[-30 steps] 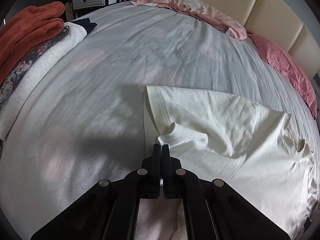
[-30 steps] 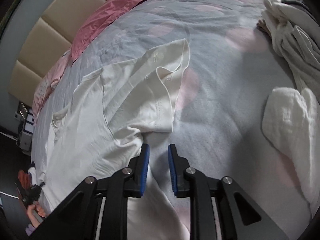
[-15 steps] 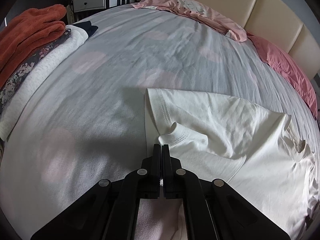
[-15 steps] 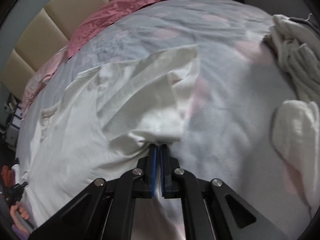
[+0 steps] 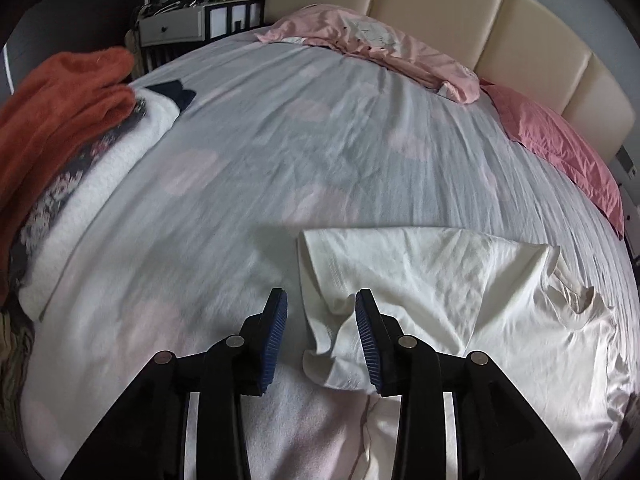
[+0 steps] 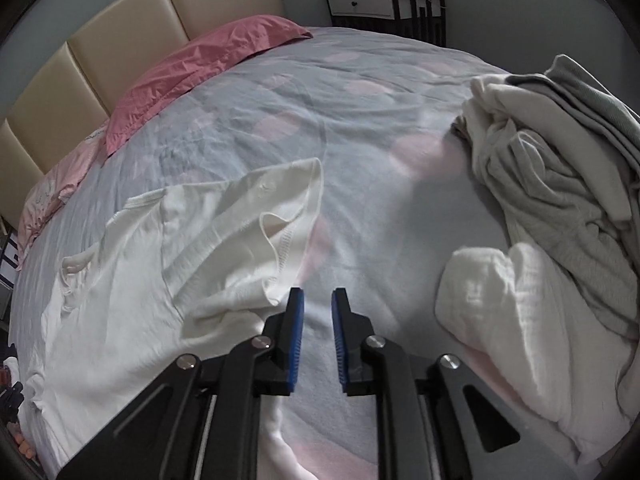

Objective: Fold clothes

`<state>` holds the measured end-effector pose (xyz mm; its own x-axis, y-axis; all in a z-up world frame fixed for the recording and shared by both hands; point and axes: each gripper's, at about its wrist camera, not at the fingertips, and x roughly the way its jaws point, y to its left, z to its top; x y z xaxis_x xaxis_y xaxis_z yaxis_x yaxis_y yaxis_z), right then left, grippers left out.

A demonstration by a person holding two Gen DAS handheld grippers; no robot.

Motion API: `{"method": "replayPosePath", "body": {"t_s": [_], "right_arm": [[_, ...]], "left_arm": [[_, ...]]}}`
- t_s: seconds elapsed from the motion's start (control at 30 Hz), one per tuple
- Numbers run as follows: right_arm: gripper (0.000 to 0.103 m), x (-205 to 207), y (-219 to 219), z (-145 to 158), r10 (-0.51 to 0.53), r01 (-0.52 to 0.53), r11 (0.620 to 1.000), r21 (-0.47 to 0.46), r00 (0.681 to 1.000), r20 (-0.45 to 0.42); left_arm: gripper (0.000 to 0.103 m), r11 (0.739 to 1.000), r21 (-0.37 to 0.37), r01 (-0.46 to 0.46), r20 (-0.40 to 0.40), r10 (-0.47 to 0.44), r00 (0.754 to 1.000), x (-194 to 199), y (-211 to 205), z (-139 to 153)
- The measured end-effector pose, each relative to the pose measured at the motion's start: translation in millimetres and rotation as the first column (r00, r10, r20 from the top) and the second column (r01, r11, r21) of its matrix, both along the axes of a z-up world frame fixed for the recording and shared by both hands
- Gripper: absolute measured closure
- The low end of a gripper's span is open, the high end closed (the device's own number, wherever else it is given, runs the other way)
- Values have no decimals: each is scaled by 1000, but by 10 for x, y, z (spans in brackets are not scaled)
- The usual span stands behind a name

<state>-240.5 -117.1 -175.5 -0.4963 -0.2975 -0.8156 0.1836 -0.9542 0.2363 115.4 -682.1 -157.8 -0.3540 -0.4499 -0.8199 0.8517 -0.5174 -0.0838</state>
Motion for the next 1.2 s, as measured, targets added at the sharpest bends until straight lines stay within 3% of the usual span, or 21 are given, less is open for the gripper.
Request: {"method": "replayPosePath", "body": {"t_s": [0.1,0.2,0.33,0.47,0.6,0.7,0.73,0.77,0.87,1.0,1.07,1.2], "right_arm": [[85,-199,-243,21,99,-97,994,-56,994,36],[83,-383,-591,45,201,-200,979,-37,979,32],[71,-658,-993,81,314,-314,949,-25,949,16],[66,-951,-1238,79,345,-345,938,12,939,15],[65,-1174,-1310,28,334,-334,942,30,942,17],[65,-1245,-1340,-48,341,-342,937,70,940,21],[65,-1263,-1346,-76,343,-344,935,83,939,23],[65,-1276,-1345,-108,343,-344,935,89,939,28],[65,-1319,-1347,-203,331,-334,938,96,943,43],[65,-1343,-1340,-246,316,-319,944,89,948,42],[65,-1352,-1349,-244,319,-322,943,83,947,42],[62,-1348,-1415,-201,364,-366,928,66,930,40]], "left_arm": [[65,988,-61,142,101,-136,986,-397,-39,69],[65,951,-67,302,144,-290,946,-810,-30,58],[47,883,-110,456,212,-428,879,-1315,65,-62],[46,828,-104,551,254,-514,819,-1674,135,-276],[46,806,-107,582,272,-540,797,-1870,115,-440],[47,815,-72,574,219,-549,807,-1915,46,-497],[54,823,-48,567,181,-551,815,-1915,18,-502],[74,829,-24,559,143,-551,822,-1914,-10,-507],[92,854,-27,519,116,-513,850,-1939,-19,-473],[96,889,-48,456,155,-444,882,-2029,-136,-483],[96,908,-13,418,133,-413,901,-2052,-228,-501],[92,910,0,414,143,-410,901,-2089,-209,-520]]}}
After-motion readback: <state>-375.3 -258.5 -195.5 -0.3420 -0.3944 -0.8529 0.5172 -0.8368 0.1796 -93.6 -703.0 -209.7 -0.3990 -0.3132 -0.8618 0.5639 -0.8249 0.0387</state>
